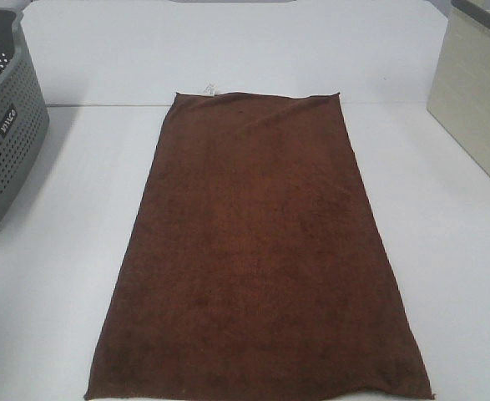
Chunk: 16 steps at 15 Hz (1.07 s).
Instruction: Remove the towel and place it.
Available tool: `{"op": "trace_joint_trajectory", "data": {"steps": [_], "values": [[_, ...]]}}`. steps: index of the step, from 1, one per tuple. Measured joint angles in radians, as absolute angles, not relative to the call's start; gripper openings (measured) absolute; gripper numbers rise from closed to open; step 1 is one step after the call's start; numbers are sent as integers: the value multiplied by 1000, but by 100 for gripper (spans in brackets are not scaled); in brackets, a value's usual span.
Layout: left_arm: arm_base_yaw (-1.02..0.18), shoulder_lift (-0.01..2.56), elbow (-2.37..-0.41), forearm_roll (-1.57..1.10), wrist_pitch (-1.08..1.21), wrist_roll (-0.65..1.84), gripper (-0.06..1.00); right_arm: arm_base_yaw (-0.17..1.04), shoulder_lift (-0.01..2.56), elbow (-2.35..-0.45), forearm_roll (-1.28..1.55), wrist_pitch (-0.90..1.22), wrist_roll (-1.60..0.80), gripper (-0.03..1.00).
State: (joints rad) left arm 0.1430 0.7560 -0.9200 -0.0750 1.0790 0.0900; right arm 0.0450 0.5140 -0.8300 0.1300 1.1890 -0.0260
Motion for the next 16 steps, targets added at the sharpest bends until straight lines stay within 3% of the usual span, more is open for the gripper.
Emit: {"op": "trace_joint_trajectory", "data": {"steps": [6,11,16], "values": [[143,422,-560,-65,957,120,93,45,219,-619,130,1088,-98,79],[143,214,-528,-100,954,133,93,45,22,-548,129,1086,-127,79],[143,7,-497,-215,1045,173,91,45,-4,-545,116,1086,-127,79]]}}
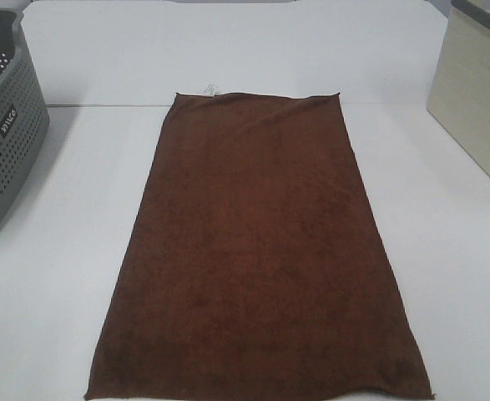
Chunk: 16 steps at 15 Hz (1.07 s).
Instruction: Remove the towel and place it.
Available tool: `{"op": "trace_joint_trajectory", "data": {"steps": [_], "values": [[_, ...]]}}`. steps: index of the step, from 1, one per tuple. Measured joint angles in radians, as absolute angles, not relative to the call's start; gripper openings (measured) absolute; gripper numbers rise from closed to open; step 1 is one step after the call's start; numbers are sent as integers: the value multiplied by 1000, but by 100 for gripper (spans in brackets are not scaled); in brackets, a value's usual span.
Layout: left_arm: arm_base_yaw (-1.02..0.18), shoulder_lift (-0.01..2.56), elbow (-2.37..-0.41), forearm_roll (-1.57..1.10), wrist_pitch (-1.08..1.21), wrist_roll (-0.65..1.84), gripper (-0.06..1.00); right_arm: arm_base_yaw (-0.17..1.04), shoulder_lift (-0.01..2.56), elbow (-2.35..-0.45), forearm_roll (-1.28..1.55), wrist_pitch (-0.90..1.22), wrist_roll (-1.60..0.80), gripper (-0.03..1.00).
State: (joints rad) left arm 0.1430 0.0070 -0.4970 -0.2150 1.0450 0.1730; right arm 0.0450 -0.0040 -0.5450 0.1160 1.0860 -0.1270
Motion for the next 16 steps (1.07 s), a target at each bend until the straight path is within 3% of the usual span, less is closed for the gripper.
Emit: {"op": "trace_joint_trajectory", "data": {"steps": [4,8,16], "values": [[117,-4,-496,-50,1049,81,91,45,-4,-507,69,1063,-122,79],[-25,-4,-495,23,1049,-9,91,45,-4,-503,66,1063,-119,79],[-28,-4,-495,19,1049,-12,91,45,-4,-503,66,1063,-118,79]]}}
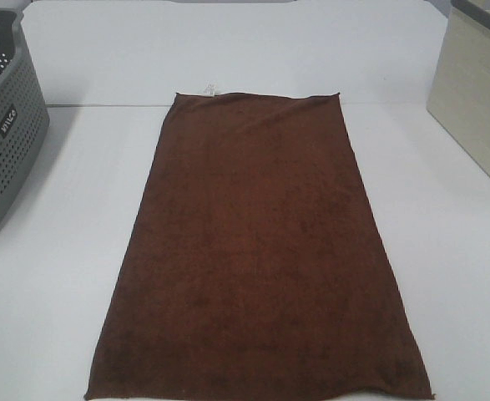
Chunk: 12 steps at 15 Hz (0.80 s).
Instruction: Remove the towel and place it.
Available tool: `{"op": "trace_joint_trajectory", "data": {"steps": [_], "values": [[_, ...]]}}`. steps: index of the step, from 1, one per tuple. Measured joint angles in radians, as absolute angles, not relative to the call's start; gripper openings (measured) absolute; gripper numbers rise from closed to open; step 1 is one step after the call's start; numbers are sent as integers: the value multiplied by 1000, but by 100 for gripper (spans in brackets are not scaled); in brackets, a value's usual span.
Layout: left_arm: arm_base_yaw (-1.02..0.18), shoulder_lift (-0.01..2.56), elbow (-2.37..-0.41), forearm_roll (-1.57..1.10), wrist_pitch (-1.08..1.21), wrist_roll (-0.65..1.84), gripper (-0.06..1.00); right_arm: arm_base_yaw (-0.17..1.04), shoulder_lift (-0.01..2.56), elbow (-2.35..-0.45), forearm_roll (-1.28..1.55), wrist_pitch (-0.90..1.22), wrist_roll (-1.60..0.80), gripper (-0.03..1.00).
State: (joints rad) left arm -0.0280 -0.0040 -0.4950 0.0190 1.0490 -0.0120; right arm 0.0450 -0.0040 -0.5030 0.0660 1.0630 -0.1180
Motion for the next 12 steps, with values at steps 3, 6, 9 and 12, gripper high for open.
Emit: {"op": "trace_joint_trajectory", "data": {"steps": [3,6,9,12], "values": [[-28,-4,-495,-9,1049,-12,91,45,-4,-503,66,1063,-118,79],[-28,-4,-495,-14,1049,-12,91,45,-4,-503,66,1063,-118,79],[-28,-4,-495,-14,1049,-12,91,45,-4,-503,66,1063,-118,79],[-28,-4,-495,-14,1049,-12,91,45,-4,-503,66,1063,-118,79]]}}
